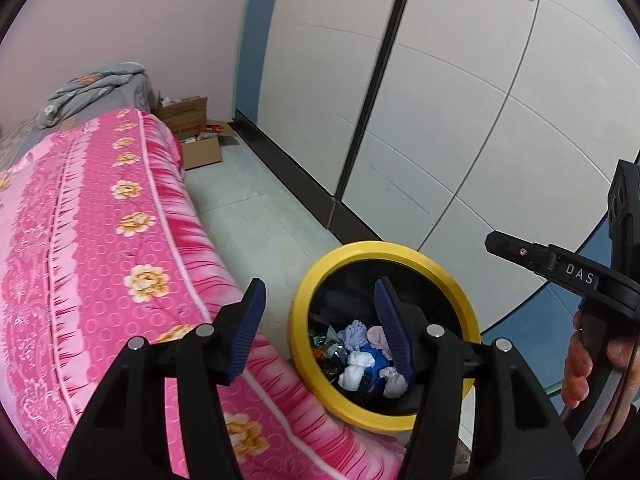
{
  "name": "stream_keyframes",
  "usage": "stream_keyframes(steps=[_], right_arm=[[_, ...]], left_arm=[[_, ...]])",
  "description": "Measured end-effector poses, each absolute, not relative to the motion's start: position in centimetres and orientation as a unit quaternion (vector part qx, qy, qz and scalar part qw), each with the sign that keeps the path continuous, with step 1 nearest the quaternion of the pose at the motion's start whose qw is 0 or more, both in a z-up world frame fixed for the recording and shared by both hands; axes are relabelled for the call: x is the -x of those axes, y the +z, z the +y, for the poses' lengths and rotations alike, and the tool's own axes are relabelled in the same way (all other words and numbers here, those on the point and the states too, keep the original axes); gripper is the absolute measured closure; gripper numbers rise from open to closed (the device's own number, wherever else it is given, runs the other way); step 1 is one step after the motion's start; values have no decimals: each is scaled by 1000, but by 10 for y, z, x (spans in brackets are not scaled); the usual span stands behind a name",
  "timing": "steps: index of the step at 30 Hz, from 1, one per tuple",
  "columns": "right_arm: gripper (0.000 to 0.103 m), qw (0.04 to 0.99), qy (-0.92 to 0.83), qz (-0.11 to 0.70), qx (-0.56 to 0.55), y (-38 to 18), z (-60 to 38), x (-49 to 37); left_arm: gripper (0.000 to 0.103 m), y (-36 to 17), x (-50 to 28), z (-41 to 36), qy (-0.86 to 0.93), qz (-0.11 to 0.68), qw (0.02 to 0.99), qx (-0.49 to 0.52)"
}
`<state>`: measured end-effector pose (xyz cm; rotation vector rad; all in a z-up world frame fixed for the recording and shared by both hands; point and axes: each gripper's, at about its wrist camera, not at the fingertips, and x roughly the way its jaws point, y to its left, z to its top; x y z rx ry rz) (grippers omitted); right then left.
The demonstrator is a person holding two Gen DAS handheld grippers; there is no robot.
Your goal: Collect trash
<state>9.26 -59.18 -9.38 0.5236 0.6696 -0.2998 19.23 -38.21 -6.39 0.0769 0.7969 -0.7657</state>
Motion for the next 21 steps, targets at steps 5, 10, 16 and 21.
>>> stream_keyframes(steps=[5, 10, 16, 21], right_arm=[[67, 908, -126, 320, -241, -80, -568, -93], [67, 915, -100, 321, -224, -68, -536, -97], [67, 923, -59, 323, -200, -53, -485, -102], [67, 929, -19, 324, -180, -42, -437, -107]], left_arm=[[49, -50, -189, -348, -341, 369, 864, -25], [49, -36, -185, -310, -319, 358, 878, -15], [49, -22, -181, -249, -281, 344, 896, 1], [49, -13, -177, -189, -239, 330, 913, 15]])
